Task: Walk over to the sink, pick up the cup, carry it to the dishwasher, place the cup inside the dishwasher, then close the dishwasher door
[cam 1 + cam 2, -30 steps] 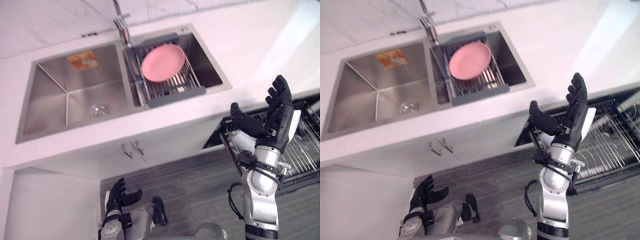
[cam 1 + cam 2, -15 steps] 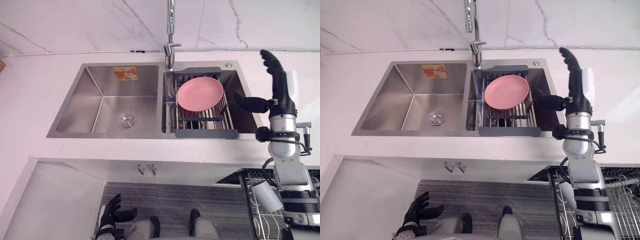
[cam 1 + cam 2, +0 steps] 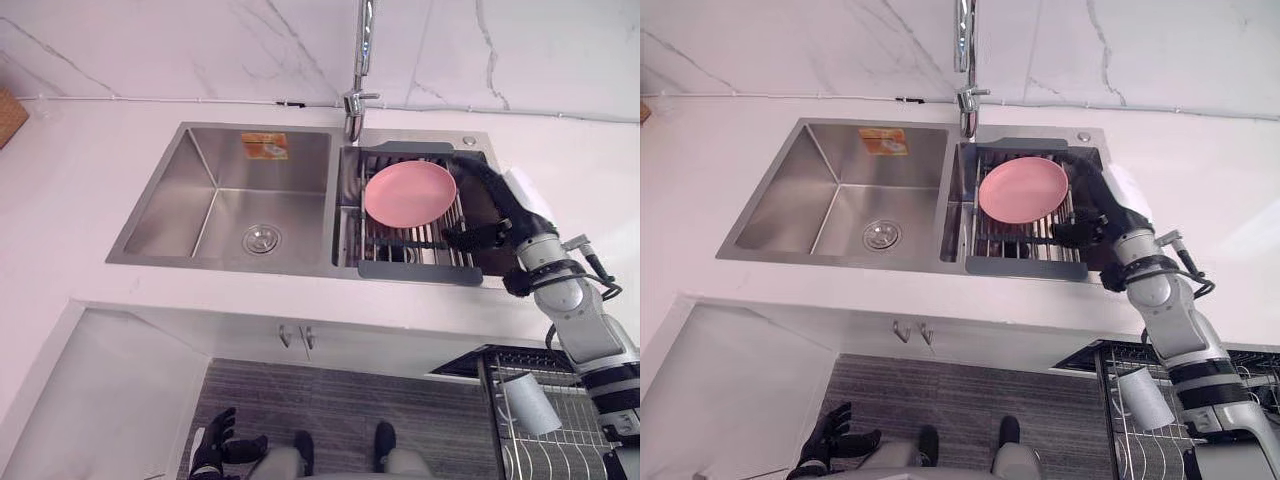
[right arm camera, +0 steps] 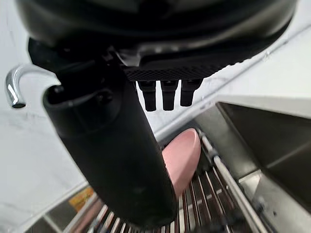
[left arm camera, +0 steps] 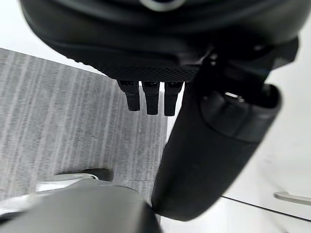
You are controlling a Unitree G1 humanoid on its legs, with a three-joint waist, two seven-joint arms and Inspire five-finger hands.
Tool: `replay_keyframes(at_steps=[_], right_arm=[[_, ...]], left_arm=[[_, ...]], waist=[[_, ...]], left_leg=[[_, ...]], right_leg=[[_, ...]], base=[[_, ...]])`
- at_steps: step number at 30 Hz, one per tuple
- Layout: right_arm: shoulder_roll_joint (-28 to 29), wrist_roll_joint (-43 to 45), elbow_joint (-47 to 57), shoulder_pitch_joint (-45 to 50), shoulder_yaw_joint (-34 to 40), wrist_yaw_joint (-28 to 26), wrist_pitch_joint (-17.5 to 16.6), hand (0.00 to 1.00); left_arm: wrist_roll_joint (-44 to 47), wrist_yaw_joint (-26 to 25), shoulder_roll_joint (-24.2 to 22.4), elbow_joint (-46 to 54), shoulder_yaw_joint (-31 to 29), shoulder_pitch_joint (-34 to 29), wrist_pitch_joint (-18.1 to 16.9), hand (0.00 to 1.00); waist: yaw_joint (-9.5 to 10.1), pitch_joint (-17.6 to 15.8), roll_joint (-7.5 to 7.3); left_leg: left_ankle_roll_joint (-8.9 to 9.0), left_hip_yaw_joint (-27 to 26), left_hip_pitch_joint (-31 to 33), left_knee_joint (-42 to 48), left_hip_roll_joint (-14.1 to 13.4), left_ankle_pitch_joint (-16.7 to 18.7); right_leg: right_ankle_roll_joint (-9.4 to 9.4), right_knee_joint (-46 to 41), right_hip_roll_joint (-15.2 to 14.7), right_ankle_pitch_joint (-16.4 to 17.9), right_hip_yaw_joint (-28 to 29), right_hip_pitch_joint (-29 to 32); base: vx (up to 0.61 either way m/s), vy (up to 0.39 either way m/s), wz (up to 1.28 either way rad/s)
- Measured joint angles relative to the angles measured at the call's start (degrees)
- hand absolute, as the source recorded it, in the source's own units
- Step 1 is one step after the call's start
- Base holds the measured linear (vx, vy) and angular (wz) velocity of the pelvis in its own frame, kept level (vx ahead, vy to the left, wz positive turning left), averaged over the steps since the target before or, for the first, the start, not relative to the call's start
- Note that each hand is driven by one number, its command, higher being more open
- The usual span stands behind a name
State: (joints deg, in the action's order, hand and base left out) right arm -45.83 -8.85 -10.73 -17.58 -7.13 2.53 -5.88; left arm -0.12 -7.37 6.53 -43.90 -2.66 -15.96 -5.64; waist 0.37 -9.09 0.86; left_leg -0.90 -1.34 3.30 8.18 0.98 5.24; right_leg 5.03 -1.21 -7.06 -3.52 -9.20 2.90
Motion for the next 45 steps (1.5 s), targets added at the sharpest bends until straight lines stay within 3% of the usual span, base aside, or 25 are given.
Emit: replay_keyframes(at_steps=[14,23,24,29,38,45], right_arm=[[-4.5,-11.5,-8.5,-7.8,-8.3,0.1,-0.6,0.9],[-4.5,-18.2,-18.9,-16.2,-14.3,0.4,0.9,0.9],[-4.5,-18.4,-20.3,-18.6,-14.7,1.0,1.2,0.3],[-4.3,-20.8,-24.6,-25.2,-15.7,2.7,2.5,0.3],[-1.4,-20.7,-23.3,-25.0,-15.4,4.1,2.6,0.3],[0.5,-20.6,-11.5,-19.5,-4.9,8.4,2.5,0.3]], left_arm=[[0.0,-0.3,1.0,-0.7,-0.3,0.0,-1.0,0.9],[0.1,-0.5,1.3,0.5,-0.3,0.4,-0.9,0.9],[0.1,-0.7,1.4,0.5,-0.3,0.8,-0.9,0.9],[0.2,-1.3,1.5,0.5,-0.3,3.1,-0.9,0.9],[0.2,-1.6,1.4,0.8,-0.3,3.3,-0.7,0.9],[0.2,-1.6,1.3,1.3,-0.6,3.4,-0.5,0.9]], waist=[[0.48,-0.2,-1.97],[2.1,-0.7,-2.67],[2.39,-1.2,-2.84],[4.19,-4.3,-2.86],[4.75,-4.8,-2.79],[4.15,-5.8,-2.68]], left_leg=[[0.27,2.5,2.3,-1.9,0.5,-3.0],[0.11,3.7,3.5,-1.9,0.6,-3.2],[0.1,3.7,3.6,-1.8,0.6,-3.2],[0.09,4.2,5.5,-0.3,0.6,-3.1],[0.28,5.0,6.2,-0.1,0.5,-3.0],[0.3,4.6,5.2,-0.1,0.3,-2.7]], right_leg=[[-0.62,2.5,-0.4,-0.7,-2.4,0.8],[-0.67,2.3,-0.2,-1.2,-3.8,1.4],[-0.68,2.3,-0.2,-1.2,-3.8,1.4],[-0.82,2.1,-0.2,-1.1,-4.3,2.3],[-1.03,1.9,0.0,-0.9,-5.0,2.8],[-1.06,1.7,0.2,-0.9,-4.5,2.1]], base=[[-0.07,-0.013,0.1],[0.03,0.001,0.07],[0.0,0.0,0.0],[-0.06,0.004,0.06],[-0.01,-0.001,0.05],[0.0,0.003,-0.03]])
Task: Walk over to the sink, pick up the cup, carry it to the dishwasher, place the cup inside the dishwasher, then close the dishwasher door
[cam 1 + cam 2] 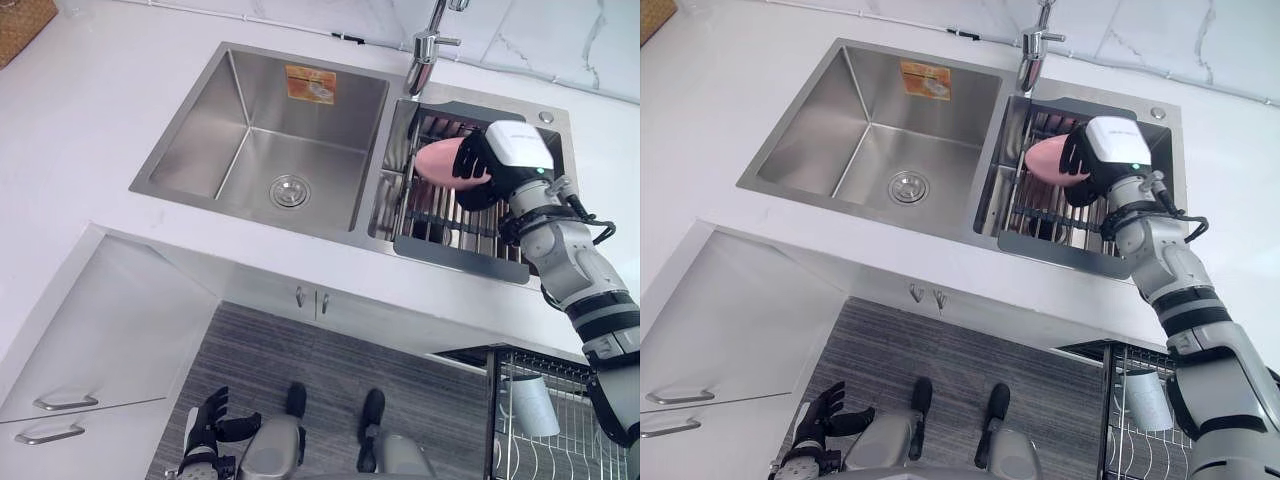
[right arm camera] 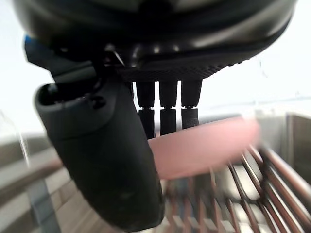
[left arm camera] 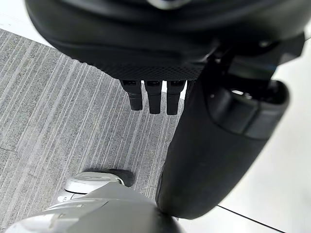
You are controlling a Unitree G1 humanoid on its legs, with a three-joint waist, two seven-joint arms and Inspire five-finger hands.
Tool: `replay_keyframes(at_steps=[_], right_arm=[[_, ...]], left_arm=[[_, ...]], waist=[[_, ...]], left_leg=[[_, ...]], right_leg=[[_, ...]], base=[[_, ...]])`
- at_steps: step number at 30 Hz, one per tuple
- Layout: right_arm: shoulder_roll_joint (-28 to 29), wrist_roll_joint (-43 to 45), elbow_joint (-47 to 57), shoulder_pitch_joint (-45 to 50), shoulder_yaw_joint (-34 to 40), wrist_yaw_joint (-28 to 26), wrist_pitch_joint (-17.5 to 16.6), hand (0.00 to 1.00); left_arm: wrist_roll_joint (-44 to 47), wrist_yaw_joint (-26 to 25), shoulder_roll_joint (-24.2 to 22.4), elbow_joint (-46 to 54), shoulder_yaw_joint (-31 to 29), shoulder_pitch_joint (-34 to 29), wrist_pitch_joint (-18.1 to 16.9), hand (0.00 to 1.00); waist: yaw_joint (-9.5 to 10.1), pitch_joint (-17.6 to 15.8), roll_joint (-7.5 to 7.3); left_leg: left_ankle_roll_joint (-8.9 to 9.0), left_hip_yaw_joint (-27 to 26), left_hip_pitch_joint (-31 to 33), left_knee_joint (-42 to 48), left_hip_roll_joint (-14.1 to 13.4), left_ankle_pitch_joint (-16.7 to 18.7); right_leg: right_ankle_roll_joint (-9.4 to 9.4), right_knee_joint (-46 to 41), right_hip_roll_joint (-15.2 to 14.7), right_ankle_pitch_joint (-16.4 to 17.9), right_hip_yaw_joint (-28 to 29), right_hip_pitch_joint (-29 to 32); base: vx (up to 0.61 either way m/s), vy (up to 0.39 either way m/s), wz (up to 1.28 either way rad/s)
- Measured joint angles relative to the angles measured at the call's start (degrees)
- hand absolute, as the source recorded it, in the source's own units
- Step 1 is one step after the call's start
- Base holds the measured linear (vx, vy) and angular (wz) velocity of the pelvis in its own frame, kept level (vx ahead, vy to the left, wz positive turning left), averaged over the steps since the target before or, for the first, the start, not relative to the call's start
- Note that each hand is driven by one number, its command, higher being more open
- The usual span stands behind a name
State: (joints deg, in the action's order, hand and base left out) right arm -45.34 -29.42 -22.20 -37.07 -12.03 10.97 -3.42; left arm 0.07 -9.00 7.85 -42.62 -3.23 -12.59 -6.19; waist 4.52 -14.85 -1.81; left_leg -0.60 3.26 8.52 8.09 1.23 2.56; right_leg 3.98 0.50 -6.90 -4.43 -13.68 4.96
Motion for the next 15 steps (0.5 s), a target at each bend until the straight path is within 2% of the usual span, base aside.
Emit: replay_keyframes(at_steps=[1,6,15], right_arm=[[1.2,0.0,5.5,3.3,3.7,0.9,0.0,0.3],[4.6,0.0,19.7,11.4,10.8,3.2,-1.1,0.3],[12.8,0.0,36.9,27.3,25.0,5.8,-2.2,0.3]], left_arm=[[0.0,0.0,-0.1,0.0,-0.2,-0.1,0.2,0.9],[-0.1,0.1,-0.2,0.0,-0.7,-0.2,0.7,0.9],[-0.2,0.4,-0.2,-0.4,-0.8,-0.8,1.8,0.9]], waist=[[-0.03,0.0,0.0],[-1.35,0.0,0.01],[-4.64,1.2,0.02]], left_leg=[[0.02,-0.6,-0.8,0.0,-0.1,0.4],[-0.16,-2.3,-2.4,-0.1,-0.2,1.2],[-0.35,-6.8,-7.1,-1.6,-0.5,2.3]], right_leg=[[-0.01,0.0,0.1,0.0,0.6,-0.5],[0.04,0.0,0.1,0.2,2.3,-1.2],[0.26,0.0,0.4,0.2,6.9,-2.9]], base=[[0.01,0.009,-0.12],[0.02,0.023,-0.19],[0.02,0.025,-0.26]])
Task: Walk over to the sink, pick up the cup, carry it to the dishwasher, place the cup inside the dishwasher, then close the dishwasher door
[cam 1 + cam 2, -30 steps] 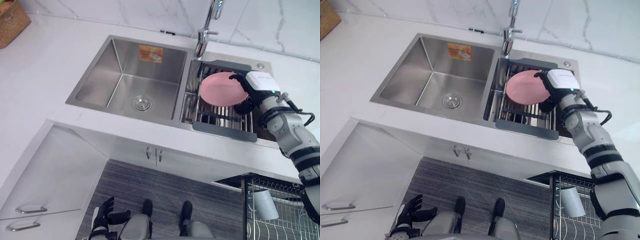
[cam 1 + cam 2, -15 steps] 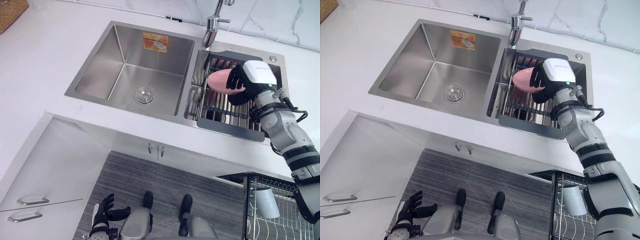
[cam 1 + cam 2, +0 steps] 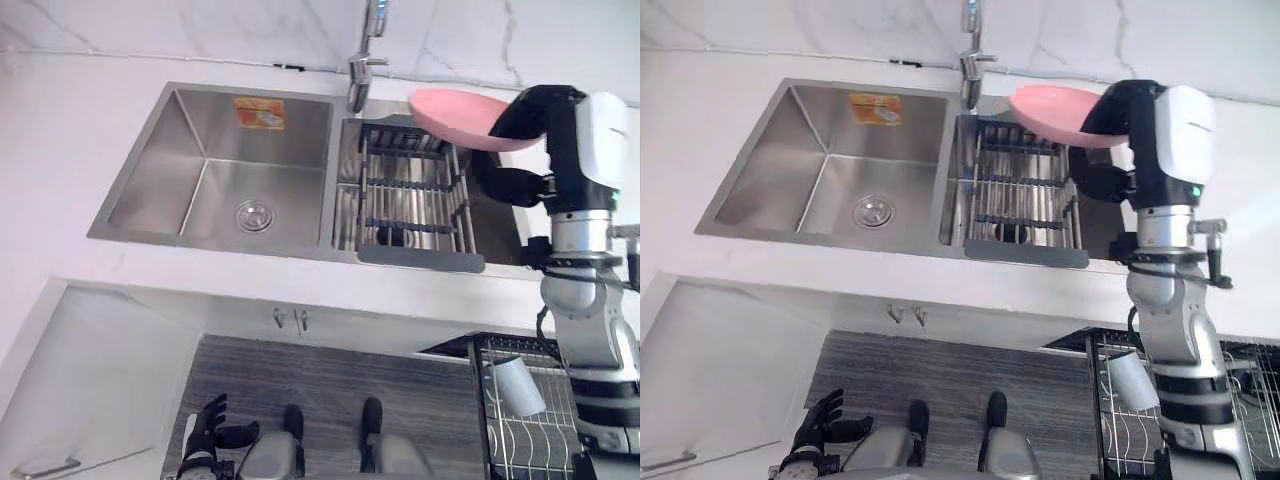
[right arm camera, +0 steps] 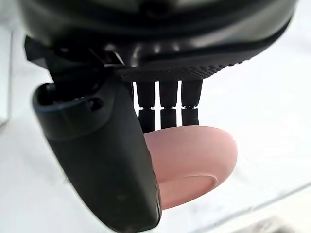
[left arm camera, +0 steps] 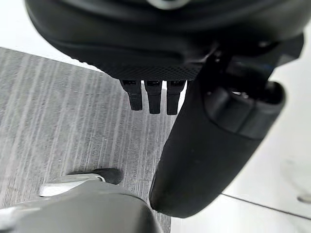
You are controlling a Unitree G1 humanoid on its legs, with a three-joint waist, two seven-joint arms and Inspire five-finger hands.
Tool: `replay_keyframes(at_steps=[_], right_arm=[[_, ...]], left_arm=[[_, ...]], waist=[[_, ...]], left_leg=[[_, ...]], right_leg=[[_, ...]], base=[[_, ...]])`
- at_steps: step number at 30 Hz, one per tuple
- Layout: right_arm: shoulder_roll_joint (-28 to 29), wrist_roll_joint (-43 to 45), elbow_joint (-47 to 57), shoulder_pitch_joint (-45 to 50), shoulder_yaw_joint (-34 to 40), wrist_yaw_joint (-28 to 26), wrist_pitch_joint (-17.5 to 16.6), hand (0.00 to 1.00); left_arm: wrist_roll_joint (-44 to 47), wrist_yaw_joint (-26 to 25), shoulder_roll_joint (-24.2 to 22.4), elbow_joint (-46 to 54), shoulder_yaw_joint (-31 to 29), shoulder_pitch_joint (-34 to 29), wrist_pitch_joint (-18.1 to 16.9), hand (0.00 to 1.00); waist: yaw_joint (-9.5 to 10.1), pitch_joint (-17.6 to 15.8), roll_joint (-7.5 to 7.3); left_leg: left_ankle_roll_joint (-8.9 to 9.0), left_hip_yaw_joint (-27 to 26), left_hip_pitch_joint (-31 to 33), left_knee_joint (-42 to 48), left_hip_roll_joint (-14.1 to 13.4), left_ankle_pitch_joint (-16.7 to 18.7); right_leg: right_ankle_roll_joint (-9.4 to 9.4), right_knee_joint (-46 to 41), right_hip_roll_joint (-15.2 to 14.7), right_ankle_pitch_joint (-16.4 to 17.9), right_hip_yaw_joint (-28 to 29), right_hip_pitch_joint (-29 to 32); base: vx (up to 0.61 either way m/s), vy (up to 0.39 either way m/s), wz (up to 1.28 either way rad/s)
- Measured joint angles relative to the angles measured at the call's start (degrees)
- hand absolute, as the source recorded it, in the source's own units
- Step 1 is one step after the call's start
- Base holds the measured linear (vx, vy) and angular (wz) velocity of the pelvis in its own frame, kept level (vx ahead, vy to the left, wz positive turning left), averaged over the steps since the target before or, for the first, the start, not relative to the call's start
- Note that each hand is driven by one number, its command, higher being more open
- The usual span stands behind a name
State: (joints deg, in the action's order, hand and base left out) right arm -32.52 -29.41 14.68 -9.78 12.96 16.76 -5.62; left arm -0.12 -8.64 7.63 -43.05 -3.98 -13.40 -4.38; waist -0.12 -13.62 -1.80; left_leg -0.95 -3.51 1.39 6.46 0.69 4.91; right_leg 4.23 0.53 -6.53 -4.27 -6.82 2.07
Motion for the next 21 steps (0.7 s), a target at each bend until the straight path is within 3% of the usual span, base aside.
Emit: replay_keyframes(at_steps=[5,12,18,21], right_arm=[[5.6,0.1,5.6,9.3,6.9,1.6,-0.3,0.3],[13.9,0.1,5.8,19.9,12.0,3.2,1.3,0.3],[21.7,0.6,3.3,26.2,13.1,3.9,5.4,0.3],[23.1,1.3,3.3,28.4,13.2,4.8,6.7,0.3]], left_arm=[[0.0,0.2,-0.5,-0.8,0.0,-1.3,0.3,0.9],[0.1,0.3,-1.4,-2.6,0.0,-2.1,0.4,0.9],[0.2,0.2,-2.7,-2.1,-0.2,-0.9,0.3,0.9],[0.2,0.1,-4.3,-1.9,-0.2,0.5,0.3,0.9]], waist=[[-1.66,3.2,0.42],[-5.3,5.6,2.91],[-5.96,5.6,3.84],[-5.85,4.7,4.7]], left_leg=[[0.04,-3.8,-1.3,0.1,-0.5,1.4],[0.31,-12.8,-1.5,2.3,-1.9,4.5],[0.42,-19.0,0.3,5.8,-3.4,6.9],[0.41,-21.0,2.2,8.7,-4.2,8.4]], right_leg=[[0.26,0.5,0.5,0.3,3.5,0.3],[0.59,-1.1,2.5,0.0,12.5,4.3],[0.48,-5.8,4.2,1.2,17.8,9.6],[0.16,-9.6,4.9,2.5,19.1,12.9]], base=[[0.01,0.013,-0.45],[0.0,0.026,-0.67],[-0.02,0.005,-0.52],[-0.04,-0.005,-0.35]])
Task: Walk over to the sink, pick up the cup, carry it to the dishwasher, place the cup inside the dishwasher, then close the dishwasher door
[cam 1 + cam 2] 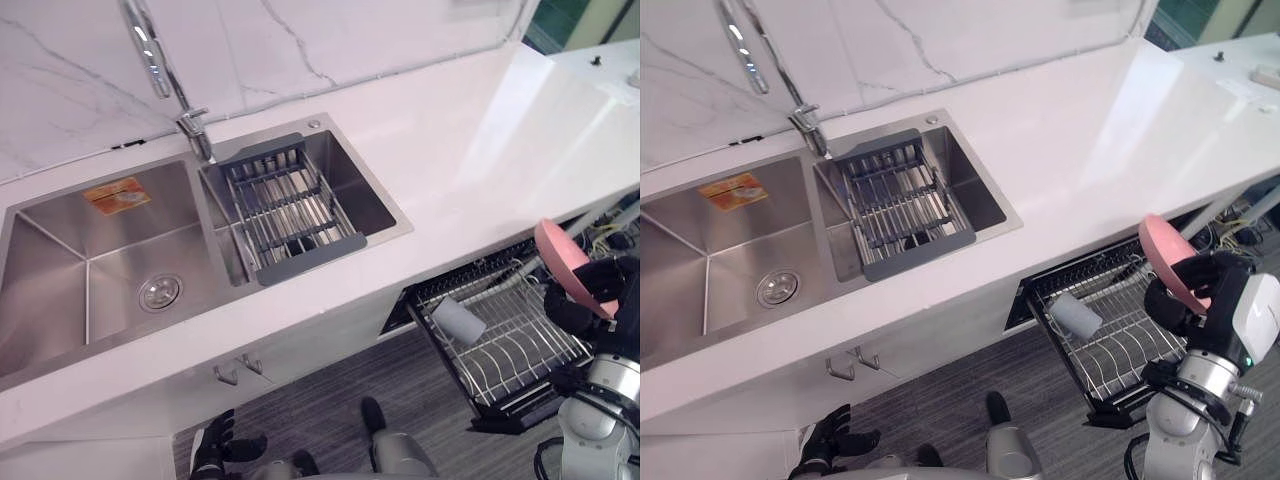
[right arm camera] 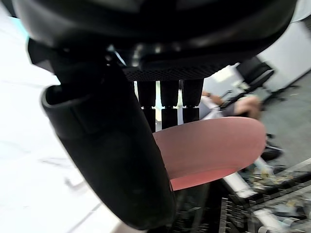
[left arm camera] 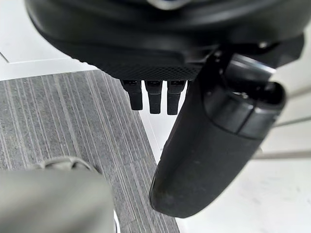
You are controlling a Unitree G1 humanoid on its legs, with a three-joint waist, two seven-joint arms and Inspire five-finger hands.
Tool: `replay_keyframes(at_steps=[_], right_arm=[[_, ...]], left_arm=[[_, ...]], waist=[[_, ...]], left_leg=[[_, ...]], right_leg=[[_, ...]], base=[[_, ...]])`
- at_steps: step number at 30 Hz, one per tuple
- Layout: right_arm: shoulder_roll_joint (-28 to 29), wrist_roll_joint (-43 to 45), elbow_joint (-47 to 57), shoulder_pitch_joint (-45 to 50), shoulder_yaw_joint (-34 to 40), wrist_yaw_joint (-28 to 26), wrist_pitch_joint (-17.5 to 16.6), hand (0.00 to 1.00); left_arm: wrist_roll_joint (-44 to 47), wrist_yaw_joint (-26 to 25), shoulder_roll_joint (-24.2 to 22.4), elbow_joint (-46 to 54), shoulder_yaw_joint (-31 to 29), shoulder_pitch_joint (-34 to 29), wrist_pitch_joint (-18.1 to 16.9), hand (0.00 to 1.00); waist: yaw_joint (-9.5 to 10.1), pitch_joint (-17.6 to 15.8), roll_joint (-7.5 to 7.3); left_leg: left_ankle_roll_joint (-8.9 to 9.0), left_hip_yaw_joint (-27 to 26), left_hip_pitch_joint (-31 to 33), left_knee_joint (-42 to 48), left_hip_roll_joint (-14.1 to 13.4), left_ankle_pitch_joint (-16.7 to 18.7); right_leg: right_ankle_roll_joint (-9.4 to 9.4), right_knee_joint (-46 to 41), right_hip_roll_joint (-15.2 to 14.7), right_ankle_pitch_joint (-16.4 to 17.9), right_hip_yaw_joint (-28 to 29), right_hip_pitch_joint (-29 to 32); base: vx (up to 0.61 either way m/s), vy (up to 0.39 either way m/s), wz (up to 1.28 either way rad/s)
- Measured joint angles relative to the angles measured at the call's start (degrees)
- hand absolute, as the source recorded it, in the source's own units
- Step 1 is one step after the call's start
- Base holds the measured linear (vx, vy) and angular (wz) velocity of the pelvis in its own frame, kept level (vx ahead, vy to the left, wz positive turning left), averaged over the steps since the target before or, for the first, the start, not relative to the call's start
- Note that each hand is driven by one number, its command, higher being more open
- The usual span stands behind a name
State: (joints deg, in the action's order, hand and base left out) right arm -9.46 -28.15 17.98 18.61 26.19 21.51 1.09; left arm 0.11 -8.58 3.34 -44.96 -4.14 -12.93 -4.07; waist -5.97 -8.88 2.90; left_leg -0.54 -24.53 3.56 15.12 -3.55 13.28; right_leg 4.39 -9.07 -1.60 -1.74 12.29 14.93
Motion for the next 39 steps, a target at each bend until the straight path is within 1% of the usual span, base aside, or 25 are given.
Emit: replay_keyframes(at_steps=[1,2,3,4,6,7,8,9,10,12,14,16,19,21,24,28,29,34,39], right_arm=[[0.0,0.1,-0.1,0.3,0.0,0.1,0.1,0.3],[0.1,1.8,-0.5,0.4,0.0,0.1,0.3,0.3],[0.1,3.0,-1.4,0.4,0.0,0.1,0.5,0.3],[0.1,4.0,-1.9,0.4,0.0,0.1,0.6,0.3],[-0.1,6.3,-5.1,0.4,0.0,0.1,0.9,0.3],[-0.4,6.6,-6.3,0.3,0.0,0.1,0.9,0.3],[-1.3,7.6,-8.7,0.0,0.0,-0.1,1.1,0.3],[-2.2,8.6,-10.1,-0.3,-0.1,-0.3,1.2,0.3],[-3.5,9.0,-11.8,-0.9,-0.1,-0.6,1.2,0.3],[-5.1,10.4,-14.0,-2.8,-0.1,-1.3,1.2,0.3],[-6.7,11.7,-15.7,-5.4,-0.1,-1.6,1.2,0.3],[-9.7,13.9,-18.7,-7.5,-0.1,-2.5,1.1,0.3],[-11.1,16.0,-22.1,-9.6,-0.1,-3.3,1.0,0.3],[-12.2,18.2,-25.8,-11.2,-0.1,-4.2,0.9,0.3],[-13.0,20.5,-29.9,-12.2,-0.1,-5.4,0.8,0.3],[-14.6,23.9,-36.8,-16.0,-0.1,-6.8,0.9,0.3],[-14.8,24.6,-38.2,-16.8,-0.1,-7.1,0.9,0.9],[-15.9,24.9,-45.7,-20.9,1.0,-8.3,1.1,0.9],[-17.4,26.4,-46.1,-22.3,1.3,-8.6,1.3,0.9]], left_arm=[[0.0,-0.1,-0.6,0.1,0.1,0.2,0.0,0.9],[0.0,-0.1,-1.8,0.2,0.5,0.8,0.0,0.9],[0.0,0.2,-1.8,0.9,1.1,1.5,-0.1,0.9],[0.0,0.2,-1.8,1.1,1.3,1.8,-0.2,0.9],[0.0,0.0,-1.9,1.4,1.9,2.8,-0.2,0.9],[0.0,-0.1,-1.9,1.6,2.2,2.9,-0.2,0.9],[0.3,-0.1,-2.0,2.0,2.5,3.3,-0.5,0.9],[0.9,-0.1,-2.2,2.1,2.7,3.7,-0.8,0.9],[1.1,-0.2,-2.3,2.1,3.3,4.6,-0.9,0.9],[1.1,-0.2,-2.4,2.4,3.5,5.8,-1.3,0.9],[1.1,-0.2,-2.4,2.7,3.8,6.5,-1.7,0.9],[1.6,-0.3,-2.3,3.3,4.5,7.6,-2.0,0.9],[2.3,-0.4,-2.3,4.1,4.6,7.7,-2.2,0.9],[3.1,-0.5,-2.2,4.4,4.6,8.2,-2.4,0.9],[3.3,-0.9,-2.1,4.3,4.7,9.2,-2.4,0.9],[3.3,-0.9,-2.0,4.3,4.7,10.0,-2.4,0.9],[3.3,-0.9,-1.9,4.2,4.7,10.3,-2.4,0.9],[3.3,-0.9,-1.5,3.9,4.7,12.2,-2.4,0.9],[3.3,-0.9,-1.3,4.0,4.7,13.2,-2.4,0.9]], waist=[[0.01,-0.2,-0.03],[0.13,-0.7,0.42],[0.49,-1.8,0.4],[0.65,-2.4,0.44],[0.69,-4.1,0.69],[0.69,-4.6,0.4],[0.75,-5.1,1.13],[0.97,-5.7,1.1],[1.62,-6.4,1.57],[2.18,-8.4,1.68],[2.64,-9.6,1.7],[3.69,-11.3,1.79],[3.89,-11.9,1.79],[3.96,-13.1,1.79],[4.68,-14.2,1.74],[5.1,-14.5,1.63],[5.11,-14.6,1.59],[5.15,-15.0,1.17],[5.2,-15.0,1.09]], left_leg=[[-0.09,-0.4,0.7,0.6,-0.1,0.3],[-0.13,-1.2,1.8,1.6,-0.4,0.7],[0.33,-2.0,2.8,2.4,-0.8,1.5],[0.32,-2.3,3.2,2.9,-1.0,1.7],[0.12,-2.8,4.7,3.9,-1.8,2.4],[0.2,-2.9,5.2,4.1,-1.9,2.5],[0.51,-2.8,6.2,4.5,-2.1,2.4],[0.53,-2.9,7.1,4.8,-2.2,2.4],[0.22,-2.9,8.0,5.2,-2.4,2.2],[0.23,-2.8,8.7,5.3,-2.4,2.1],[0.23,-2.6,9.7,5.3,-2.3,2.1],[0.15,-1.9,10.5,5.2,-2.0,2.0],[0.1,-0.9,11.8,4.9,-1.6,1.7],[0.03,-0.1,12.0,4.2,-1.1,1.3],[-0.08,0.3,12.1,3.8,-0.6,1.0],[-0.22,0.4,12.6,3.4,-0.2,0.8],[-0.25,0.5,12.7,3.5,-0.1,0.8],[-0.45,1.4,13.3,3.8,0.0,0.5],[-0.56,1.5,13.5,4.1,0.0,0.4]], right_leg=[[0.23,-0.6,0.1,0.3,0.1,0.9],[0.23,-1.3,0.1,0.3,0.1,2.3],[0.17,-1.9,0.0,0.3,-0.3,3.5],[0.06,-2.0,0.0,0.2,-0.6,3.9],[-0.62,-2.0,0.0,-0.3,-1.8,5.4],[-0.79,-2.0,0.0,-0.4,-1.9,5.8],[-0.95,-2.2,0.1,-0.7,-2.0,6.8],[-0.86,-2.4,0.2,-0.8,-2.0,7.8],[-0.73,-2.9,0.2,-0.9,-2.0,8.9],[-0.04,-3.2,0.2,-1.4,-2.1,9.6],[0.01,-3.6,0.1,-1.4,-2.3,10.8],[0.04,-4.0,-0.4,-1.4,-3.2,11.5],[0.07,-4.5,-0.9,-1.3,-4.1,12.6],[0.24,-5.2,-1.5,-1.2,-4.8,13.1],[0.39,-5.6,-1.9,-1.1,-5.1,13.3],[0.41,-5.6,-2.3,-1.1,-5.2,13.9],[0.41,-5.6,-2.3,-1.1,-5.3,13.9],[0.41,-5.7,-2.7,-1.0,-6.0,13.9],[0.41,-5.8,-2.8,-1.0,-6.1,13.9]], base=[[-0.05,0.0,-0.31],[-0.07,0.0,-0.35],[-0.08,-0.002,-0.35],[-0.07,-0.009,-0.32],[-0.01,-0.016,-0.17],[0.04,-0.021,-0.05],[0.05,-0.019,-0.01],[0.09,-0.021,-0.01],[0.08,-0.012,-0.01],[0.07,-0.003,0.02],[0.04,0.006,0.06],[0.05,0.014,0.16],[0.04,0.013,0.21],[0.04,0.017,0.19],[0.02,0.014,0.1],[0.0,-0.005,0.04],[-0.02,-0.027,0.05],[-0.02,-0.035,0.09],[0.0,-0.004,0.01]])
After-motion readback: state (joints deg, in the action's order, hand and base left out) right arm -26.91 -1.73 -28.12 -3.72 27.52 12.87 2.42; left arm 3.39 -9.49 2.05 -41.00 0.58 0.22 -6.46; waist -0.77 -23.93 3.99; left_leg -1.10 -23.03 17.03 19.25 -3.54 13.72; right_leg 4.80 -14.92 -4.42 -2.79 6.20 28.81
